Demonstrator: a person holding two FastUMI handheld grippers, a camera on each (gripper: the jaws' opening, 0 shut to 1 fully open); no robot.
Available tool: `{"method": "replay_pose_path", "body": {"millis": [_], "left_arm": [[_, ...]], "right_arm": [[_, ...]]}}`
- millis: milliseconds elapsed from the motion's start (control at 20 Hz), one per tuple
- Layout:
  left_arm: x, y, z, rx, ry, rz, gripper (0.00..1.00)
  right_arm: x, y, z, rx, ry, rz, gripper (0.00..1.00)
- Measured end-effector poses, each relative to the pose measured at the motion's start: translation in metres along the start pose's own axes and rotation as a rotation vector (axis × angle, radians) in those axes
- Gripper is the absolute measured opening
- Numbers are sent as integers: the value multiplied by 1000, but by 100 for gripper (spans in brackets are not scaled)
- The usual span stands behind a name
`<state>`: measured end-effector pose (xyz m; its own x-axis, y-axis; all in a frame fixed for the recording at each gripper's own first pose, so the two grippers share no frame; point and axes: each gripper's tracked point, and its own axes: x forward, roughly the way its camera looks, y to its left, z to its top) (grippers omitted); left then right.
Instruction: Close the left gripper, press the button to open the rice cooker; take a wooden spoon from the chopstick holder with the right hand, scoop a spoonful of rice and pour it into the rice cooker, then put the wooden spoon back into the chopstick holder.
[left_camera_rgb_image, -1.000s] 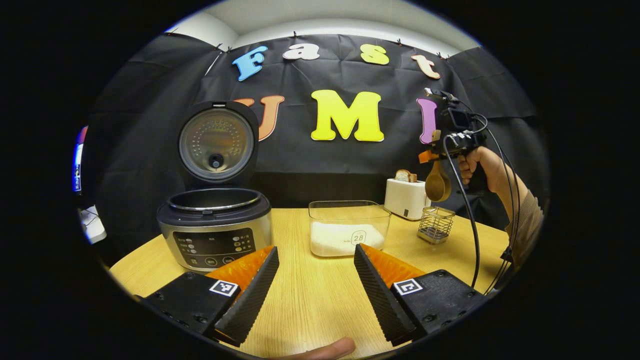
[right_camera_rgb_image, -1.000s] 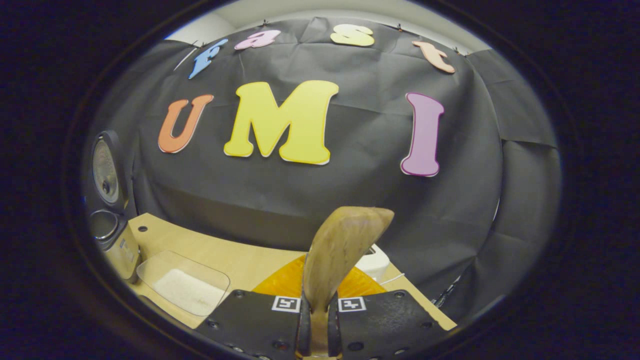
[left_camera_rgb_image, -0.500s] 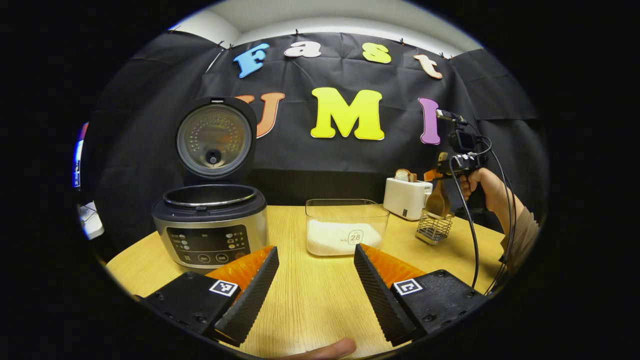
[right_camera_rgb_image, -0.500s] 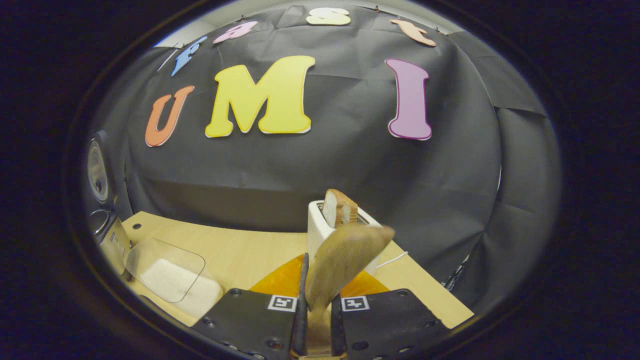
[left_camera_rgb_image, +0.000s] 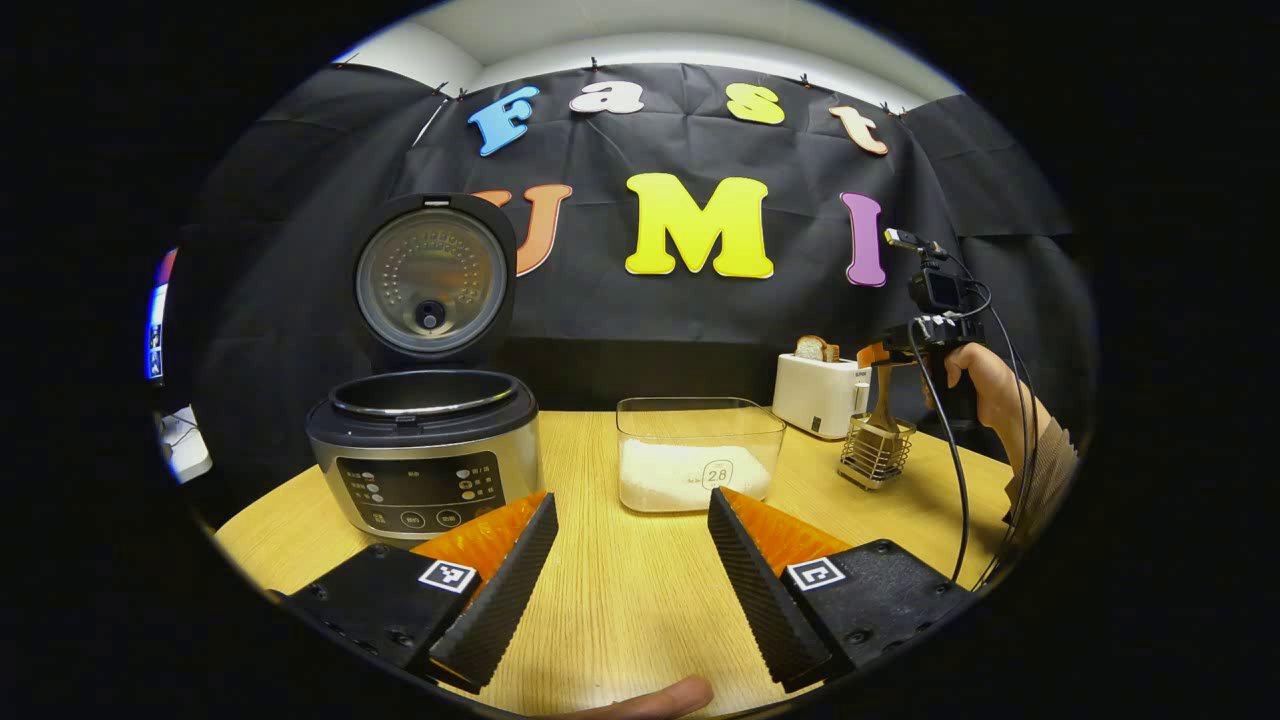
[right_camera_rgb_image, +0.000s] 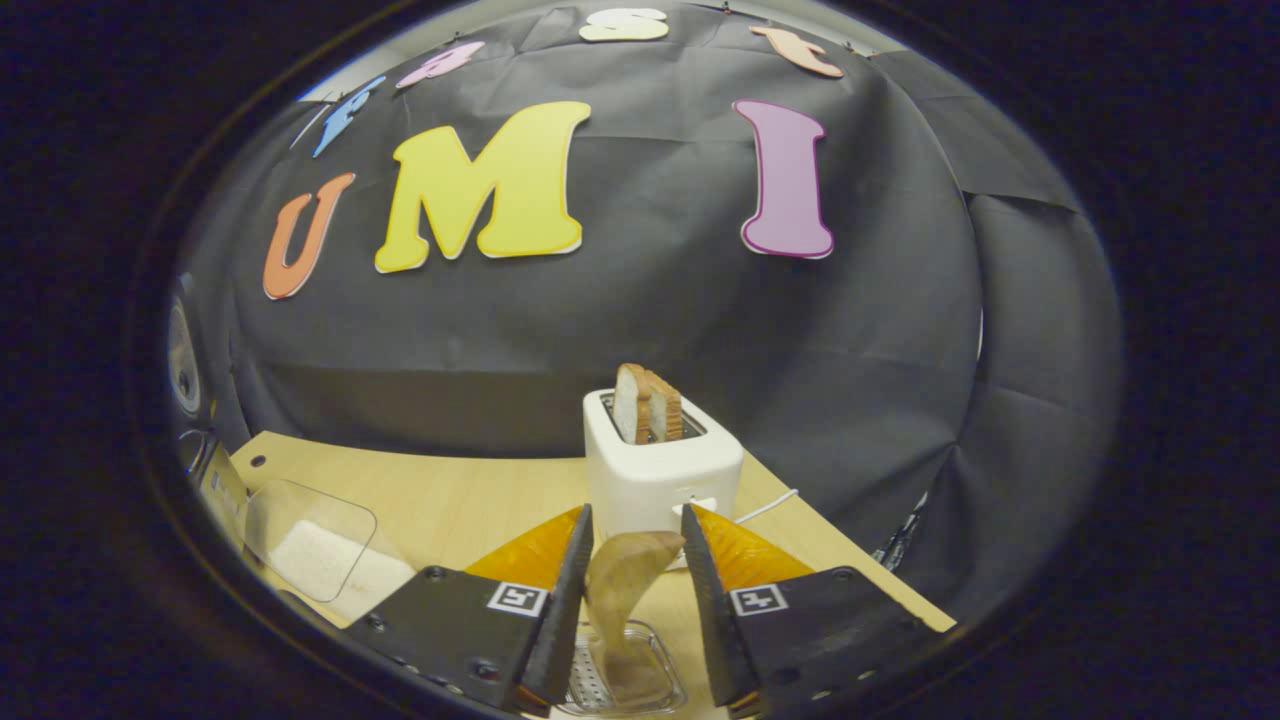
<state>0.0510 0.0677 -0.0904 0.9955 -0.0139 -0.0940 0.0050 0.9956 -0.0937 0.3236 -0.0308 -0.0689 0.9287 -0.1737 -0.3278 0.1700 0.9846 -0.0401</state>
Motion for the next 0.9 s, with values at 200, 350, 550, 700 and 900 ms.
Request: {"method": "replay_pose_path", "body": {"millis": [200, 350, 550, 700, 900], "left_arm": [[0, 3, 4, -3, -8, 7, 97], [0, 9, 7, 4, -15, 23, 97], [-1, 28, 19, -2, -32, 62, 97], [1, 50, 38, -16, -47, 100, 96], [16, 76, 74, 12, -64, 157, 97]], "right_arm": [[1, -10, -5, 19, 22, -27, 76], [-2, -13, -5, 42, 18, -17, 93], [-17, -14, 5, 56, -9, -13, 97], [-34, -7, 14, 75, -25, 12, 96], [-59, 3, 25, 76, -51, 41, 97]]}}
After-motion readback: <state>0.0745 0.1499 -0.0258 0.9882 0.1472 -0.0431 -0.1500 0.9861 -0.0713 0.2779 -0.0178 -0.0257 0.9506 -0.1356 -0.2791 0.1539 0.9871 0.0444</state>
